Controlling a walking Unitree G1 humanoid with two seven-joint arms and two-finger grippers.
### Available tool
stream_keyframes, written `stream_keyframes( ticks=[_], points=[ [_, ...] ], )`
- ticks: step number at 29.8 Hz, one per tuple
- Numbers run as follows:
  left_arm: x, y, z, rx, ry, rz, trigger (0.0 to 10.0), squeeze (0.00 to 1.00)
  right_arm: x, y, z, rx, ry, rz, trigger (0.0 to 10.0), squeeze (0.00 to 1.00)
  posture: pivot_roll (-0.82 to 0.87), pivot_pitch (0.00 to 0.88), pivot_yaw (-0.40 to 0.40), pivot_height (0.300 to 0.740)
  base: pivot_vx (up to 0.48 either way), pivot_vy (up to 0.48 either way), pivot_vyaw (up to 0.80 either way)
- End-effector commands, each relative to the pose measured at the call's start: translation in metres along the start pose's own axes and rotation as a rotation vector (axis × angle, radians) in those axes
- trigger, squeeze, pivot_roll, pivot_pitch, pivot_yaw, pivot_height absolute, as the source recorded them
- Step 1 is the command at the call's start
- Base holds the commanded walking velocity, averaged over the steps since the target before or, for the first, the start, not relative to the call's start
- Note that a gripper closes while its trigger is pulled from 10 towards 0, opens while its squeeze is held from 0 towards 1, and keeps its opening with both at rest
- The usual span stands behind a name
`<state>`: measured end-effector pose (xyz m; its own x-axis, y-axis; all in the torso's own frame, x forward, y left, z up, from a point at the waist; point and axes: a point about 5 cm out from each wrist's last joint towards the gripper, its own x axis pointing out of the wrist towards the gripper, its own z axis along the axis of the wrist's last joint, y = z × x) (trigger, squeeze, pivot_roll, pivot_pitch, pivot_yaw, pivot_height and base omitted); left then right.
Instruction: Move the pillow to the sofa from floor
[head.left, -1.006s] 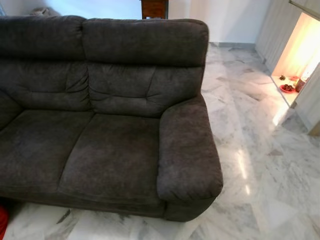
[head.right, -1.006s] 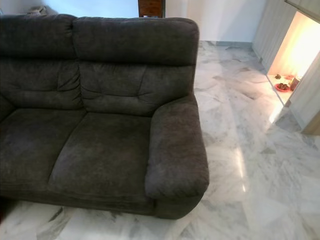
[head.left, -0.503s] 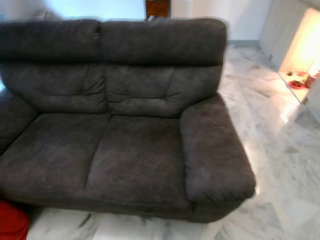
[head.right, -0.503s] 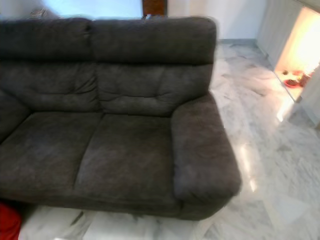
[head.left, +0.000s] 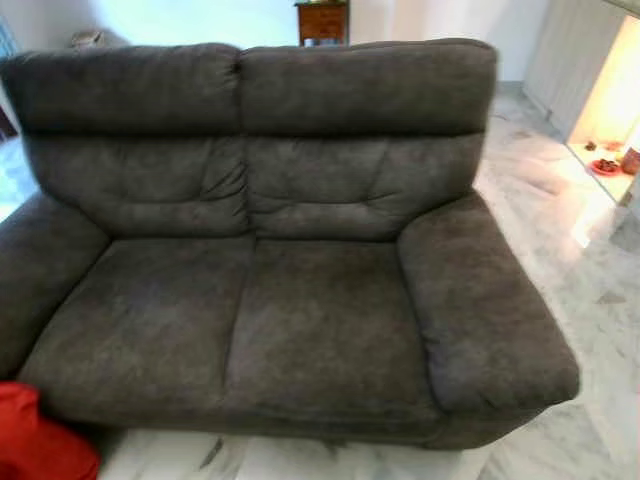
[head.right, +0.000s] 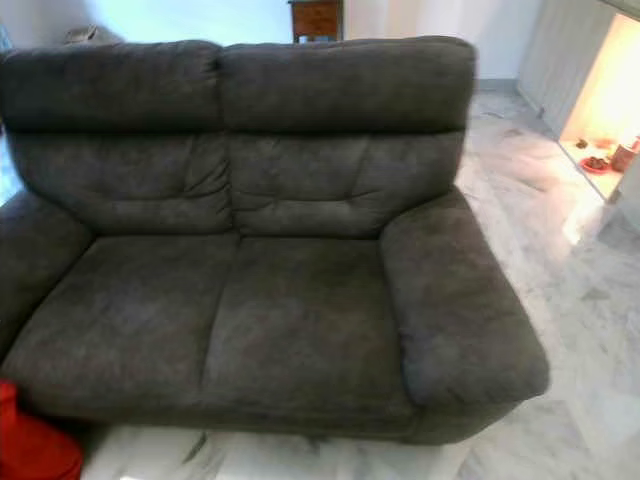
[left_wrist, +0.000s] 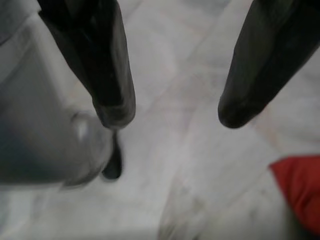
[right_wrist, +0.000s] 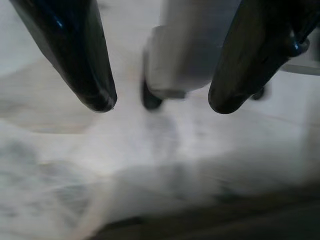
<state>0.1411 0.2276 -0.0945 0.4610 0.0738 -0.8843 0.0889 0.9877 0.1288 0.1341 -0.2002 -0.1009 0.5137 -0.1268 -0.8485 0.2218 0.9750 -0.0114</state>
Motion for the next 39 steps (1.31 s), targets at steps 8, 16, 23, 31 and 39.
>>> stream_keyframes(
  ticks=[8,16,23,31,39],
  points=[
    [-0.001,0.007,0.007,0.008,-0.032,-0.005,10.0,0.00,-0.002,-0.009,-0.005,-0.002,0.016,-0.023,10.0,0.00,0.08,0.080,0.052,0.740,0.000,0.480,0.00],
    [-0.002,0.013,0.009,0.016,-0.057,-0.011,10.0,0.00,-0.001,-0.008,-0.005,-0.004,0.016,-0.019,10.0,0.00,0.08,0.081,0.053,0.740,0.000,0.360,0.00],
    [-0.002,0.014,0.011,0.029,-0.059,-0.019,10.0,0.00,-0.001,-0.007,-0.004,-0.007,0.013,-0.015,10.0,0.00,0.08,0.079,0.054,0.740,0.000,0.000,0.00],
    [-0.001,0.011,0.009,0.022,-0.054,-0.020,10.0,0.00,-0.001,-0.005,-0.002,-0.030,0.003,0.000,10.0,0.00,0.08,0.078,0.053,0.740,0.000,0.000,0.55],
    [-0.002,0.010,0.005,0.016,-0.040,-0.019,10.0,0.00,-0.001,-0.005,-0.002,-0.030,0.007,0.003,10.0,0.00,0.09,0.081,0.053,0.740,0.000,0.000,0.80]
  ],
)
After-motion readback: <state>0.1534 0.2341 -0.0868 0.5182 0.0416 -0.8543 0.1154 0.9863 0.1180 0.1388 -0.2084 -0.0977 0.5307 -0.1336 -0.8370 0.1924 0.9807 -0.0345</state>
